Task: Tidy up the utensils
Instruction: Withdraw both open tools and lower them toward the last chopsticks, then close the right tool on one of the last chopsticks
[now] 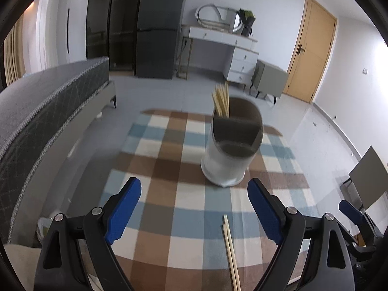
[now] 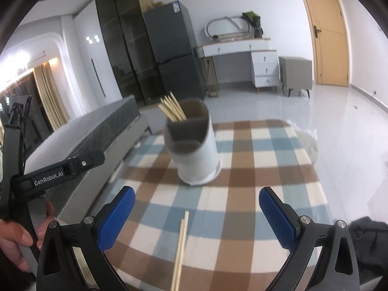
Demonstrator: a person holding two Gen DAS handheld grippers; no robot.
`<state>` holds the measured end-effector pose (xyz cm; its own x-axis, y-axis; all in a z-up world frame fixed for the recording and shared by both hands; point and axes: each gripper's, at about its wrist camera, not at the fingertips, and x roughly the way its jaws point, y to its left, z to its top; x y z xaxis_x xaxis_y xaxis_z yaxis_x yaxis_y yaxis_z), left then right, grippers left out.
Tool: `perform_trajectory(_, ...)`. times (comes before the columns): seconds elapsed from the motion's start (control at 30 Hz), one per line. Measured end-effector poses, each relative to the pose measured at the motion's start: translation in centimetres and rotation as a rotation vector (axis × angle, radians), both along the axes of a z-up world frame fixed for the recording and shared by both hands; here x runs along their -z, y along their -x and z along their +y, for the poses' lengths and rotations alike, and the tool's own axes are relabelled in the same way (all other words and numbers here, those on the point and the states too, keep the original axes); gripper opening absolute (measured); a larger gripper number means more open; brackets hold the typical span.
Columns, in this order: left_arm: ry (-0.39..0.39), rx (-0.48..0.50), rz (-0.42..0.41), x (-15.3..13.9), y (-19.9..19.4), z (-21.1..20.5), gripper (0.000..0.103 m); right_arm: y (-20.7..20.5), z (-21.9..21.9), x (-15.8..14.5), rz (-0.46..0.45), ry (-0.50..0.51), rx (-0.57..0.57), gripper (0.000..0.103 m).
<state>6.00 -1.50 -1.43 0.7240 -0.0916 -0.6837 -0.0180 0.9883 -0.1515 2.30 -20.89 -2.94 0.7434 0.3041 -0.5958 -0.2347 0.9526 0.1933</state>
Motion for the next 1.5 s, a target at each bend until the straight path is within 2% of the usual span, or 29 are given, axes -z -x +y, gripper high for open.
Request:
perform_trajectory(0.17,-0.006,-0.005,0.095,2.9,-0.8,0.4,0.086,-1.2,0.5,2.4,0.103,0.003,-0.019,0.095)
perform_trajectory(0.27,-0.021,-0.038,0.146,3.9,-1.7,1.1,0.086,-2.3,1.4,4.0,0.187,0.018,-0.039,0.086)
perform_trajectory(0.6,-0.016,-0.113,0.204,4.4,-3.6,2.9,0.086,-6.5,4.9,7.7,0.379,0.058,-0.113,0.061)
perform_trajectory(0.7,0.019,-0.13,0.235,4.7,-4.4,3.9,0.086,-8.5,6.3,8.8,0.444,0.09,-0.135,0.051)
perform_trajectory(0.77,0.024,-0.171,0.262,4.9,-4.7,4.9,0.086,-9.9,7.3,9.6,0.487,0.13,-0.135,0.049)
perform_trajectory(0.9,0.078,-0.2,0.313,5.7,-5.2,6.3,0.086,-12.2,8.4,10.8,0.563,0.16,-0.147,0.035)
perform_trajectory(1.1,0.123,-0.215,0.346,6.0,-5.5,6.9,0.086,-14.2,9.7,12.7,0.71,0.22,-0.215,0.031)
perform_trajectory(1.2,0.139,-0.219,0.364,6.1,-5.7,7.2,0.086,-14.3,10.3,13.3,0.734,0.271,-0.227,0.031)
perform_trajectory(1.27,0.149,-0.22,0.37,6.1,-5.7,7.2,0.086,-14.3,10.3,13.4,0.741,0.267,-0.214,0.03)
perform_trajectory(1.4,0.107,-0.22,0.363,5.9,-5.8,7.1,0.086,-14.2,10.8,13.7,0.749,0.268,-0.177,0.028)
perform_trajectory(1.47,0.117,-0.221,0.372,6.1,-5.8,7.2,0.086,-14.2,11.2,13.8,0.745,0.304,-0.162,0.021)
perform_trajectory(1.5,0.122,-0.222,0.376,6.1,-5.8,7.3,0.086,-14.1,11.3,13.9,0.745,0.316,-0.155,0.012)
